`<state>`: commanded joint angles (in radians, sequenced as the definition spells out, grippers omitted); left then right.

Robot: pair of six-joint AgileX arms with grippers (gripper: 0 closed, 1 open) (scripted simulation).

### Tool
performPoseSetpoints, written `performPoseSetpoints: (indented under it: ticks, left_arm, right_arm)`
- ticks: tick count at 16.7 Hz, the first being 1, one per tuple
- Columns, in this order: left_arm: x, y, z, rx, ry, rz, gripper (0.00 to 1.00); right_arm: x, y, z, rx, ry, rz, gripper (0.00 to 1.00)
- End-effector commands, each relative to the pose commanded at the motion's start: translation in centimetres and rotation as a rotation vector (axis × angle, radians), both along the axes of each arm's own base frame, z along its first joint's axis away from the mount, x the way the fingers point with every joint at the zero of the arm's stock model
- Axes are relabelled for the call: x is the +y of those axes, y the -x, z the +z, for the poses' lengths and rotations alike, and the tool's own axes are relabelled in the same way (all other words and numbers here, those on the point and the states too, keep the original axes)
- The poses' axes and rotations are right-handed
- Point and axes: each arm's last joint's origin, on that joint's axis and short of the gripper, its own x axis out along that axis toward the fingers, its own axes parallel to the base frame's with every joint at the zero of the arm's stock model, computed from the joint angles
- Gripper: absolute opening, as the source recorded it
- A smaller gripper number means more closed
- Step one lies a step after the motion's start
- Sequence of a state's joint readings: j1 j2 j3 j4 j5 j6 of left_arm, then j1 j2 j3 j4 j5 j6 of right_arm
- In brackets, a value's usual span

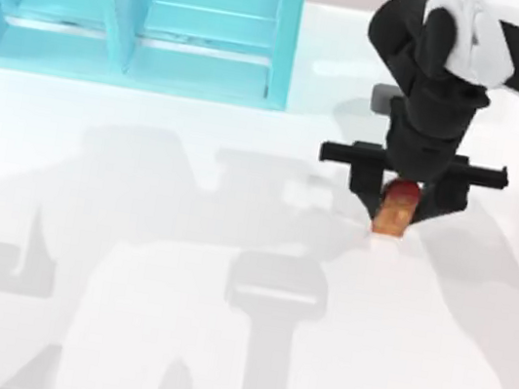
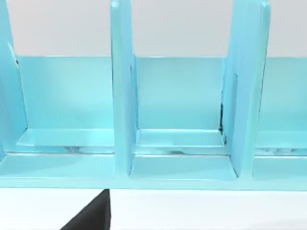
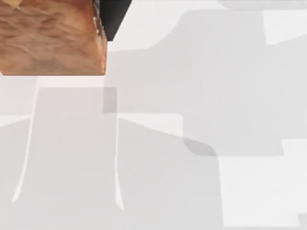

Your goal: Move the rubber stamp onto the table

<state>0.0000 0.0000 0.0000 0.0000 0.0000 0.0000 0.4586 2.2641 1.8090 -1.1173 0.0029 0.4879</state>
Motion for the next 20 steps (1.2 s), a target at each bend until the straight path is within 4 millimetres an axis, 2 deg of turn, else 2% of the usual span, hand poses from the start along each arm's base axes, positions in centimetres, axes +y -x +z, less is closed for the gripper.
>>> performPoseSetpoints:
  ticks: [5,9,20]
  left_arm:
    - [0.0,0.0,0.0,0.0,0.0,0.0,1.0]
    - [0.0,0.0,0.0,0.0,0.0,0.0,1.0]
    - [0.0,0.0,0.0,0.0,0.0,0.0,1.0]
  right_arm:
    - [0.1,0.0,-2.2,-0.004,0.001,0.002,0.0]
    - [0.1,0.0,-2.2,-0.004,0.002,0.002,0.0]
    - [0.1,0.0,-2.2,-0.004,0.002,0.002,0.83]
